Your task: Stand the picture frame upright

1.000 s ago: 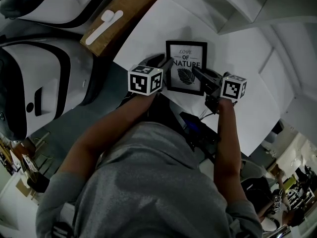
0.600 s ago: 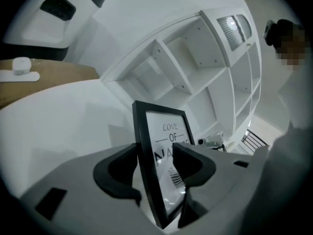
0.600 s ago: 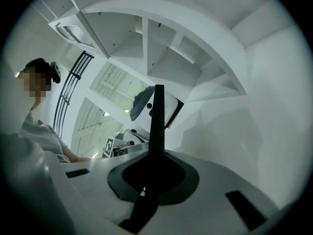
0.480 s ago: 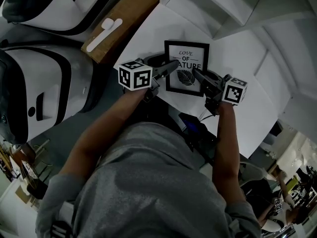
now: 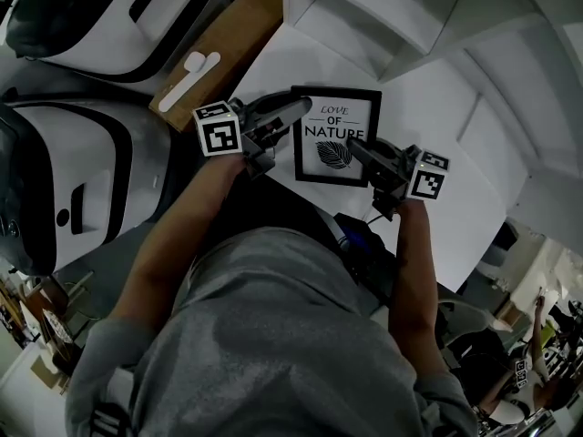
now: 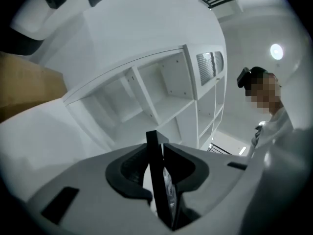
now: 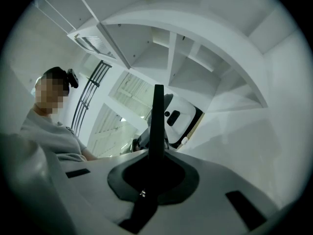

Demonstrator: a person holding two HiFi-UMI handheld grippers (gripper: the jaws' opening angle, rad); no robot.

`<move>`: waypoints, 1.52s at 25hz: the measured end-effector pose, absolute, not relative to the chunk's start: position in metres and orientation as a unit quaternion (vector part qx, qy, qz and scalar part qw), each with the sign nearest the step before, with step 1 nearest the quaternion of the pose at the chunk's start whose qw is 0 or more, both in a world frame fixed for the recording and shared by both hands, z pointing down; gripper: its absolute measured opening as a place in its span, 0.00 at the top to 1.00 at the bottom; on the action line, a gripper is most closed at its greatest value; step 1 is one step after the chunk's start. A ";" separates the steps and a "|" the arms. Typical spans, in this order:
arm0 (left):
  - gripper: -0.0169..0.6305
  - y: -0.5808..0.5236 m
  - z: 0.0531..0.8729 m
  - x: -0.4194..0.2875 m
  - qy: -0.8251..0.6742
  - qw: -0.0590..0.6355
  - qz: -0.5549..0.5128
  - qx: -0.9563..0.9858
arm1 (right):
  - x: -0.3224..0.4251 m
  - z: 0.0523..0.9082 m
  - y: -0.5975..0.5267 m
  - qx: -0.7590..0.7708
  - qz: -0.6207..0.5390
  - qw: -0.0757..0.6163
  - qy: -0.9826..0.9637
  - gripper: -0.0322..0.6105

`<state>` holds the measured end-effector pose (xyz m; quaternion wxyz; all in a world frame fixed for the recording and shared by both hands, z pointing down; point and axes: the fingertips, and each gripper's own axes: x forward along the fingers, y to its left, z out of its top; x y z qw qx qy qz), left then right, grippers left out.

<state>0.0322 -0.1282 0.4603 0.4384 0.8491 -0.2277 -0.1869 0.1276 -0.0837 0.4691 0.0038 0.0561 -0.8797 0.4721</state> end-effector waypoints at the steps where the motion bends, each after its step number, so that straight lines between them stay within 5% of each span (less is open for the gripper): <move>1: 0.82 -0.129 0.456 0.033 -0.220 0.431 -0.185 0.855 | 0.128 0.466 -0.084 0.053 0.468 -0.001 -0.882 0.90; 13: 0.86 -0.126 0.414 0.049 -0.160 0.413 -0.263 0.857 | 0.143 0.453 -0.093 0.023 0.420 -0.016 -0.907 0.89; 17: 0.86 -0.116 0.411 0.057 -0.141 0.401 -0.240 0.873 | 0.152 0.448 -0.095 0.020 0.412 -0.007 -0.911 0.70; 38: 0.86 -0.107 0.415 0.068 -0.091 0.407 -0.184 0.890 | 0.135 0.407 -0.115 -0.041 0.286 0.100 -0.952 0.68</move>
